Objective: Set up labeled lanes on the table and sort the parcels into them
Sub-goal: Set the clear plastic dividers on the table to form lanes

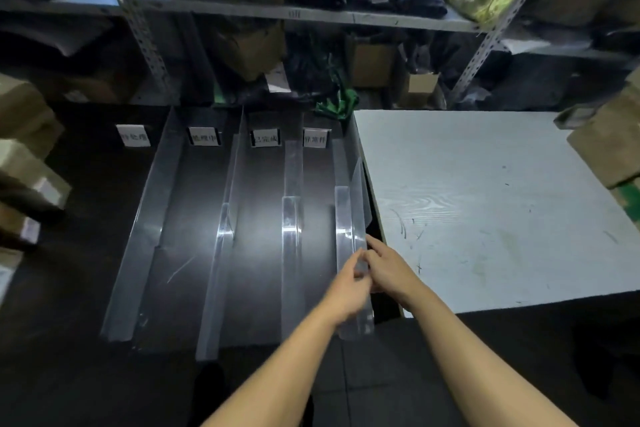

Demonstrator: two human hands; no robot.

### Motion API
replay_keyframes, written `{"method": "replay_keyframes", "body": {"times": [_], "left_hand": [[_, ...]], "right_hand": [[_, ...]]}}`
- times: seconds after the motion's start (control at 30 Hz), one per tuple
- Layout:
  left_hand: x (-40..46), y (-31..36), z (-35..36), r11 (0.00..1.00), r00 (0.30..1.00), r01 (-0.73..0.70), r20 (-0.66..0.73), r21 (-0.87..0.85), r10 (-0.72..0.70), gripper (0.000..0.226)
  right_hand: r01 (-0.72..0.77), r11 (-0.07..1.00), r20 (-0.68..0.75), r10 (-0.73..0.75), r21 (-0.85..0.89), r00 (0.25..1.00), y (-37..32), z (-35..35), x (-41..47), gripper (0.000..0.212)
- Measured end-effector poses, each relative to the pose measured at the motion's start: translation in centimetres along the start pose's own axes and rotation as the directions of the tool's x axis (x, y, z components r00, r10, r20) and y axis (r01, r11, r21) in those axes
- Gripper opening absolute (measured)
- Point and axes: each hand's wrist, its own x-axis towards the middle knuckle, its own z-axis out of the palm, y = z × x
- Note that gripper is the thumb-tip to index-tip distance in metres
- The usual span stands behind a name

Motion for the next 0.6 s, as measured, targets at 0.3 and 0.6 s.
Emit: {"method": "replay_keyframes", "body": {"times": [0.3,0.6], "left_hand": [[1.6,-3.7,2.6,0.996,0.997,0.062,-0.036,-0.065,-0.064,0.065],[2.7,-4.4,3.5,0.998,0.998,0.053,-0.02,-0.042,-0.054,0.068]], "right_hand": [[-0.032,0.998,0.051,0.035,-0.055,0.998,4.4,0.3,1.5,0.054],[-0.021,0.999,0.041,0.023,-0.048,0.999,6.0,-0.1,1.9,0.052]]}}
